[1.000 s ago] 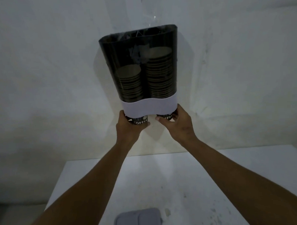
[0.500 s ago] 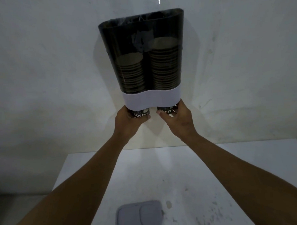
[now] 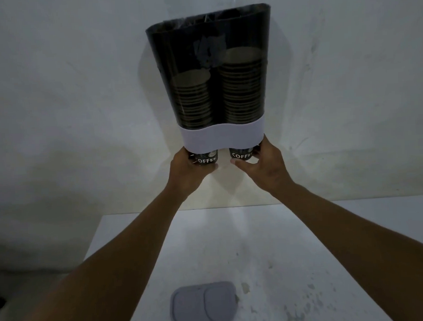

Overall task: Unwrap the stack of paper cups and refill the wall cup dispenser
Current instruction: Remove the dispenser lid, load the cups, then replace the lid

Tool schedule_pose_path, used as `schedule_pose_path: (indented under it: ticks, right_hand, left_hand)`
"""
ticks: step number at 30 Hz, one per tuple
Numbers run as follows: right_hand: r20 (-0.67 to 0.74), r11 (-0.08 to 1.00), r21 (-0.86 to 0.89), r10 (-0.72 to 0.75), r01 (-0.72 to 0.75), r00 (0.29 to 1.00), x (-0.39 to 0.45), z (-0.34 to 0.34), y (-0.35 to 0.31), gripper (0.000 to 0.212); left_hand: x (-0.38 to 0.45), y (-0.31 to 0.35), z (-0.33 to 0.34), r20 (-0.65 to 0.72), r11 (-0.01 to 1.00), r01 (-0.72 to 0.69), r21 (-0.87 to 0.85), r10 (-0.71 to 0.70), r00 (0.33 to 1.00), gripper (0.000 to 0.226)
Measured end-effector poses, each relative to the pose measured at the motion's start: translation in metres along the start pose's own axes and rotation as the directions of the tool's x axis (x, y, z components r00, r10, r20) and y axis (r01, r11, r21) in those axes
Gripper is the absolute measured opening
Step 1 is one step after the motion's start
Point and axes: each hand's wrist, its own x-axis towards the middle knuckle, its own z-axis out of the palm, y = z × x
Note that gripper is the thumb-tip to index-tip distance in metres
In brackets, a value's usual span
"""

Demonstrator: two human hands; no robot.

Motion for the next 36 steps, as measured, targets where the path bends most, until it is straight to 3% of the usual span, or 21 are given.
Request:
schedule_pose_path:
  ticks: [8, 14, 29, 36]
  right_hand:
    - [0.007, 1.000, 0.000, 0.026, -0.026, 1.000, 0.002, -0.003, -0.001, 0.065]
    - [0.101, 0.998, -0.040, 0.058, -0.054, 0.993, -0.004, -0.011, 0.008, 0.064]
    - [-0.012, 0.990, 0.105, 0.091, -0.089, 0.996, -0.002, -0.002, -0.007, 0.058]
    - [-0.003, 0.988, 0.125, 0.094, -0.093, 0.996, -0.004, 0.000, -0.009, 0.073]
  left_hand:
    - [0.002, -0.002, -0.002, 0.005, 0.998, 0.019, -0.055, -0.019, 1.000, 0.066]
    - [0.003, -0.006, -0.003, 0.011, 0.998, 0.035, -0.058, -0.034, 0.999, 0.067]
    - [0.000, -0.007, 0.002, -0.018, 0.998, 0.034, -0.062, -0.035, 0.999, 0.066]
    - [-0.005, -0.003, 0.005, -0.060, 0.999, 0.004, -0.052, -0.007, 0.998, 0.061]
